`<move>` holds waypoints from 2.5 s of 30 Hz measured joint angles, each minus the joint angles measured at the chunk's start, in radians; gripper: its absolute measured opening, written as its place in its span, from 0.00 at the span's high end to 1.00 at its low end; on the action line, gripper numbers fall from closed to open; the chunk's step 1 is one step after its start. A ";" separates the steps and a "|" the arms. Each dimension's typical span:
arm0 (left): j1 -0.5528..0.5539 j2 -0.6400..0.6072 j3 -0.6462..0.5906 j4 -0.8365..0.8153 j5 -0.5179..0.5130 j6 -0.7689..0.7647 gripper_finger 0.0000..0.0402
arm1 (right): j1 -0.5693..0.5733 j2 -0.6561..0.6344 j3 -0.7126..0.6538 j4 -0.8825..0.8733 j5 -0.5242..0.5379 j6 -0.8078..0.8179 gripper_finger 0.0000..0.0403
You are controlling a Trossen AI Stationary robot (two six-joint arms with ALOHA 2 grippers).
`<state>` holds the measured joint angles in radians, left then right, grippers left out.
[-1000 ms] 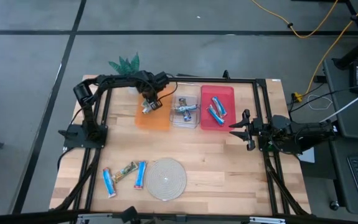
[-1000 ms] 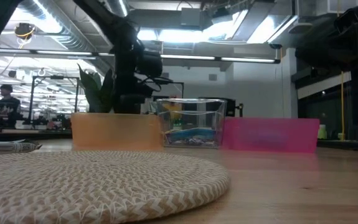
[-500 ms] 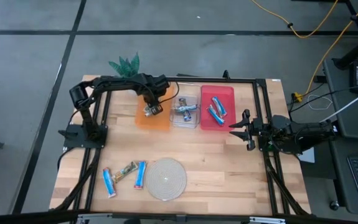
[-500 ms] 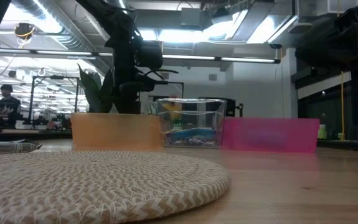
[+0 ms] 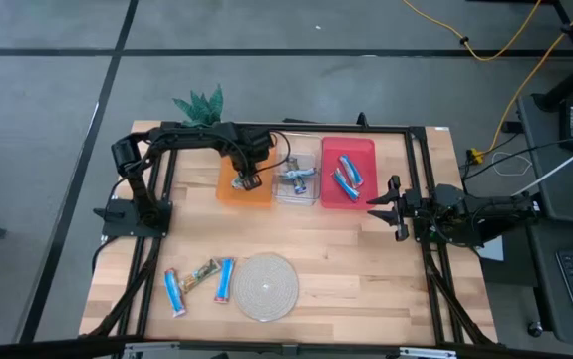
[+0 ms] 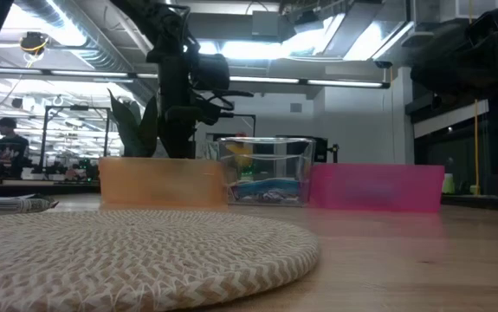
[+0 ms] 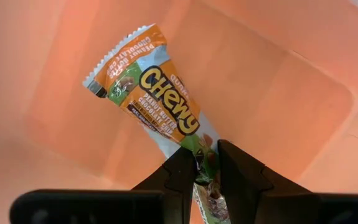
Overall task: Pick and place Granola Bars by type
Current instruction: Put the bottom orange granola bar into the orange bin, then put the orange granola bar into the orange bin
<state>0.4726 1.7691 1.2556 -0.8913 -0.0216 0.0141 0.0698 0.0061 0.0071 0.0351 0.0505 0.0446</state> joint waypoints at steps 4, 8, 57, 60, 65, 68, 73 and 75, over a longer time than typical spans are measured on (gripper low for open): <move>-0.002 0.000 0.000 -0.002 0.090 0.034 0.85 | 0.000 0.000 0.000 0.000 0.000 0.000 0.67; -0.017 0.000 0.000 -0.002 0.125 0.051 0.83 | 0.000 0.000 0.000 0.000 0.000 0.000 0.67; -0.535 -0.448 0.001 -0.234 0.029 -0.424 0.64 | 0.000 0.000 0.000 0.000 0.000 0.000 0.67; -0.619 -0.448 0.001 -0.234 0.000 -0.486 0.64 | 0.000 0.000 0.000 0.000 0.000 0.000 0.67; -0.756 -0.448 0.001 -0.234 -0.036 -0.583 0.64 | 0.000 0.000 0.000 0.000 0.000 0.000 0.67; -0.835 -0.448 0.001 -0.234 -0.044 -0.663 0.64 | 0.000 0.000 0.000 0.000 0.000 0.000 0.67; -0.960 -0.443 -0.013 -0.234 -0.101 -0.812 0.64 | 0.000 0.000 0.000 0.000 0.000 0.000 0.67; -1.005 -0.443 -0.035 -0.229 -0.113 -0.880 0.64 | 0.000 0.000 0.000 0.000 0.000 0.000 0.67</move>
<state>-0.5328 1.3262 1.2203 -1.1208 -0.1350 -0.8660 0.0696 0.0061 0.0071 0.0353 0.0505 0.0448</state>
